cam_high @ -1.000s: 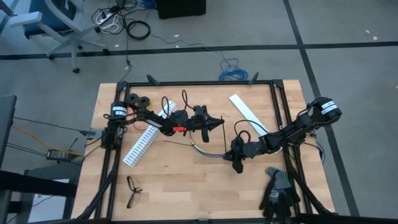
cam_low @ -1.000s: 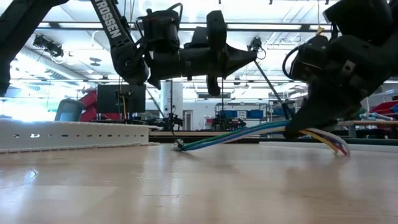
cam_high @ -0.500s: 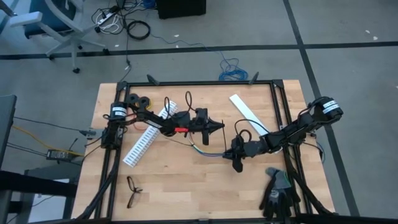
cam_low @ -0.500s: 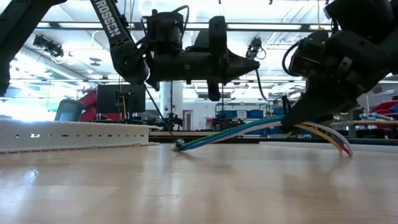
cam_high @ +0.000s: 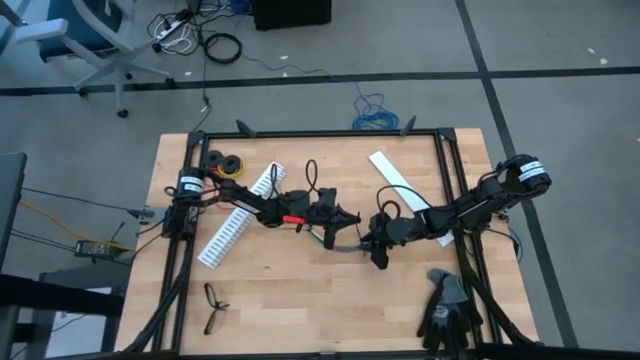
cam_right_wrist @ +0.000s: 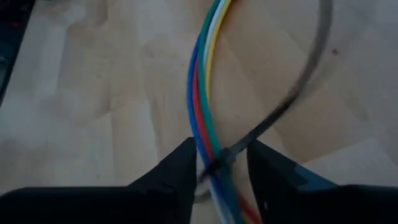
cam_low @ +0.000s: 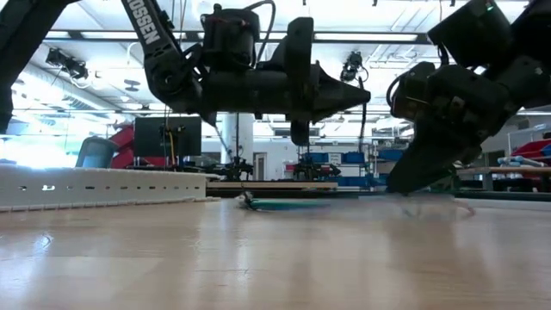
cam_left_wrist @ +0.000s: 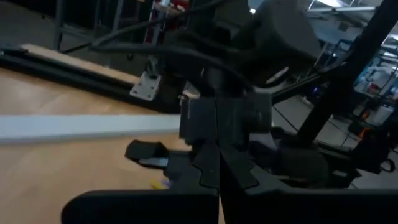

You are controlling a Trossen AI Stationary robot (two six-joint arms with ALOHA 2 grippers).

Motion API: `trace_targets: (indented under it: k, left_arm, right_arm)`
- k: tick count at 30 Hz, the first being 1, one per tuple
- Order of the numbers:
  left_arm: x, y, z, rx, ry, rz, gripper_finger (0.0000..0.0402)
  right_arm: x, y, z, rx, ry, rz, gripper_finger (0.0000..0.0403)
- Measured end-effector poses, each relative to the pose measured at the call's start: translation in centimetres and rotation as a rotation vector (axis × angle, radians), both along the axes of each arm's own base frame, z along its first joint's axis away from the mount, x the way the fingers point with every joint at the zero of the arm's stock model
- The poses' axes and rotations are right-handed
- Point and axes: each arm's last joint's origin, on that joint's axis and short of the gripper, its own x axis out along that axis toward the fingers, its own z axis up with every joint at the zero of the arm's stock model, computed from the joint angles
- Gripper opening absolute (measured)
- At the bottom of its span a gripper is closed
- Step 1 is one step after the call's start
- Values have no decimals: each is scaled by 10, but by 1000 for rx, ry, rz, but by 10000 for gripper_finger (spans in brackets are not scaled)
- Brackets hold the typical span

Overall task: Ziptie cables
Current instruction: Wrap the cable wires with the black zip tie

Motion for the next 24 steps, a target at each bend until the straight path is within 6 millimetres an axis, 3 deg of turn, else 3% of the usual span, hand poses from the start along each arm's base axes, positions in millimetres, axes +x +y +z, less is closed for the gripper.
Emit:
trace_targets:
  k: [8, 24]
  left_arm:
    - [0, -4, -1, 0, 6, -53, 0]
    - [-1, -4, 11, 0, -117, -66, 0]
  right_arm:
    - [-2, -7, -2, -12, 48, 24, 187]
    - [4, -24, 2, -17, 1, -39, 182]
